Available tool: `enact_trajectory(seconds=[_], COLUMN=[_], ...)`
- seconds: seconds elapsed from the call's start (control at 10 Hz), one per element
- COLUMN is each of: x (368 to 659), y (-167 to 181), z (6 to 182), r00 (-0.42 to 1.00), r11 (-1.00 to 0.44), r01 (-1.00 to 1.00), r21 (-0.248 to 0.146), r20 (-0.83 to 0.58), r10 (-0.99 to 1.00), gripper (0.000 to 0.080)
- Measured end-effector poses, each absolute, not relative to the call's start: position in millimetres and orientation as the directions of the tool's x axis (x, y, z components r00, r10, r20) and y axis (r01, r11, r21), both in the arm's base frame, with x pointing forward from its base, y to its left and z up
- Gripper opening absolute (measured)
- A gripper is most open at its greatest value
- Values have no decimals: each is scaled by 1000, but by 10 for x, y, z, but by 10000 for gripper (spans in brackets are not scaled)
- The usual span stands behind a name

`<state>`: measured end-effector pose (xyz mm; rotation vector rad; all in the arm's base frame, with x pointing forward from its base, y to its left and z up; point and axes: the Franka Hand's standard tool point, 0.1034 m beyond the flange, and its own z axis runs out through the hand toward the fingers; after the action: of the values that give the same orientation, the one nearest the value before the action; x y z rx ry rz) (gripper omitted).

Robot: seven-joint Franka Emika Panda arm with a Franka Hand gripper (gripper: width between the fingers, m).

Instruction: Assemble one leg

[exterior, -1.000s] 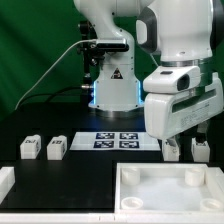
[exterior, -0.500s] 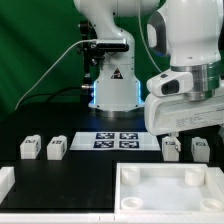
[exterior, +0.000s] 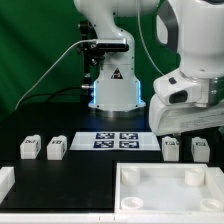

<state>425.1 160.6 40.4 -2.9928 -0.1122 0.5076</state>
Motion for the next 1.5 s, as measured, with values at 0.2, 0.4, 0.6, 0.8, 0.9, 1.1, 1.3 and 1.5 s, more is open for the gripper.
enact_trajectory(seconds=[0.2,0.4,0.6,0.8,0.9,1.1,1.3,1.5], x=[4075,4148,4097,4098,4045,4021,4013,4012], y=[1709,1735,1650,1661,1679,1725,1733,1733], z=[402,266,194,191,184,110,91,90], r00=[848,763,691,695,665,665,669,669], r11=[-998,-998,-997,-997,-998,-998,-998,-998], r01=[-38,-51,-22,-20,-40,-33,-32,-32], r21=[-53,-45,-71,-72,-55,-57,-58,-58], r20=[-530,-646,-722,-718,-747,-747,-743,-743], r10=[-4,-10,37,38,15,21,22,22], gripper=[649,649,649,649,649,649,621,449])
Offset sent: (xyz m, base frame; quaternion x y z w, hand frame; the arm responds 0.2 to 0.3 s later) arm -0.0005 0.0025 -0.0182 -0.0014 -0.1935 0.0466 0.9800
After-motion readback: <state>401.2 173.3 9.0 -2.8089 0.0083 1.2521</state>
